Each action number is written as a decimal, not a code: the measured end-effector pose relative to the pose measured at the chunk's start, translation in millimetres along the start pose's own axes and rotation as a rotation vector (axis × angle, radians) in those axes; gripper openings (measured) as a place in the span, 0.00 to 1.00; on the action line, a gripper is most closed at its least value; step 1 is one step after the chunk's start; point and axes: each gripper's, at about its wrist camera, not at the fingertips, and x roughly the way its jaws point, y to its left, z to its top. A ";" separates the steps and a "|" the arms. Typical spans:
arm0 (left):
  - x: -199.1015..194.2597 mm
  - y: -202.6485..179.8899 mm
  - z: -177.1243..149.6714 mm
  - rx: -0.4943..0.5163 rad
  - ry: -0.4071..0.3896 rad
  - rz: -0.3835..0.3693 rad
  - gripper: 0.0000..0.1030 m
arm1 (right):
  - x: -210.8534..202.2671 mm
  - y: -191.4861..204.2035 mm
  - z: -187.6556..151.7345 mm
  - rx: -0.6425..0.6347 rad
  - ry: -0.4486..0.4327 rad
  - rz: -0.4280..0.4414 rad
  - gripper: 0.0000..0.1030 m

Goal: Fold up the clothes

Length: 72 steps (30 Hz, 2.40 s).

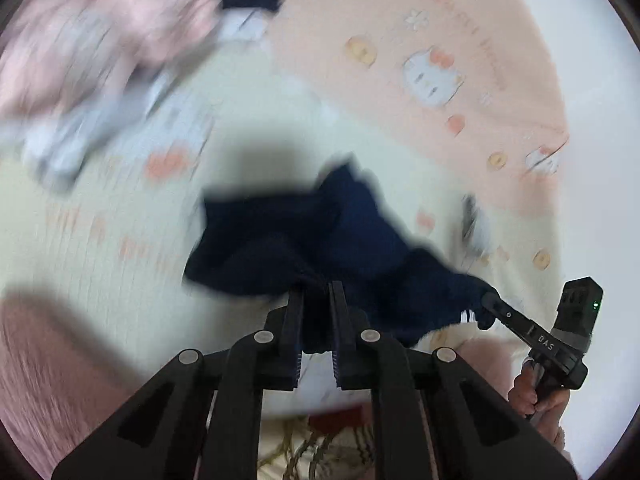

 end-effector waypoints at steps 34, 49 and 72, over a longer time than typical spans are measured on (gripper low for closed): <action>48.4 16.8 -107.7 0.046 0.129 0.146 0.11 | 10.5 -55.1 -91.9 0.044 0.122 -0.182 0.16; 54.4 55.9 -37.3 0.014 0.023 0.244 0.37 | -2.0 -17.1 -42.6 -0.172 0.085 -0.162 0.36; 87.3 69.1 3.2 0.140 -0.024 0.687 0.22 | 150.1 16.0 78.6 -0.235 0.101 -0.241 0.36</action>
